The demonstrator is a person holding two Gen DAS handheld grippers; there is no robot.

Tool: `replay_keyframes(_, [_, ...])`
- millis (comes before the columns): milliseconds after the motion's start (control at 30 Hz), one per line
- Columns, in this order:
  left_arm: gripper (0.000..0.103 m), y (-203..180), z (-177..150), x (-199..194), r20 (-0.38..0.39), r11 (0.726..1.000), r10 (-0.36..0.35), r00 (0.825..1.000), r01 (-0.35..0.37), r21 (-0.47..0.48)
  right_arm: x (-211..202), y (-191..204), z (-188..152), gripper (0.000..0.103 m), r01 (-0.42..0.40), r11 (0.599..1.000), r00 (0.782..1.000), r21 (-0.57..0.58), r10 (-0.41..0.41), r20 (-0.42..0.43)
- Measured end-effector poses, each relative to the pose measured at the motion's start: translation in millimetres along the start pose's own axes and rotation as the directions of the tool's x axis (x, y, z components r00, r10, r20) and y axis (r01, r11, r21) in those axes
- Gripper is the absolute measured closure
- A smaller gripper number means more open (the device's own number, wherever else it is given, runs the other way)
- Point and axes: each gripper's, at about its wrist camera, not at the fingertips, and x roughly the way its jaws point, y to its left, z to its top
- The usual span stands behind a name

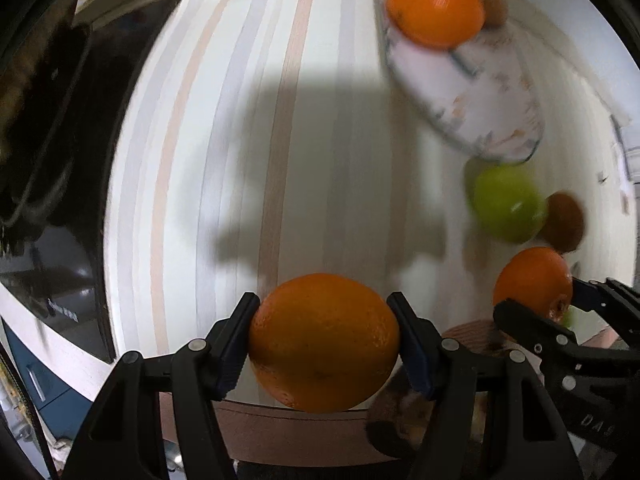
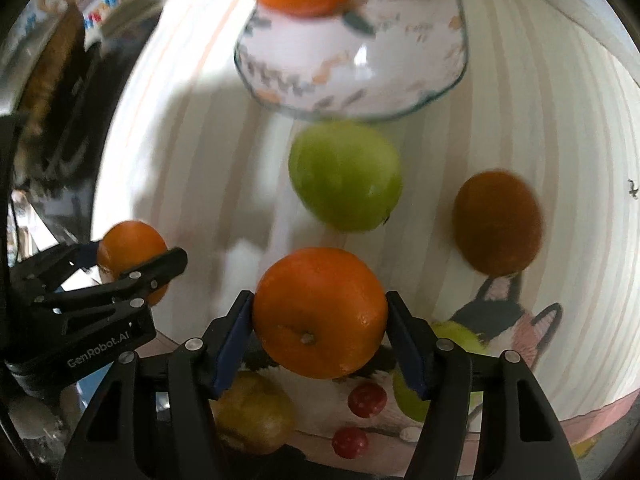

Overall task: Organize fruits
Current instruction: 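Place both tangerines onto the floral plate and open both tools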

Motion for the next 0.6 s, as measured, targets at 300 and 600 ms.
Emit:
replay_keyframes(300, [0.040, -22, 106, -80, 0.155, 0.996, -0.078, 0.985, 0.071, 0.049, -71, -37, 83, 0.036, -0.074, 0.992, 0.981, 0.103, 0.054, 0.189])
replay_keyframes(600, [0.040, -53, 246, -66, 0.163, 0.994, -0.051, 0.985, 0.033, 0.108, -44, -77, 181, 0.036, -0.044, 0.980, 0.981, 0.193, 0.006, 0.193])
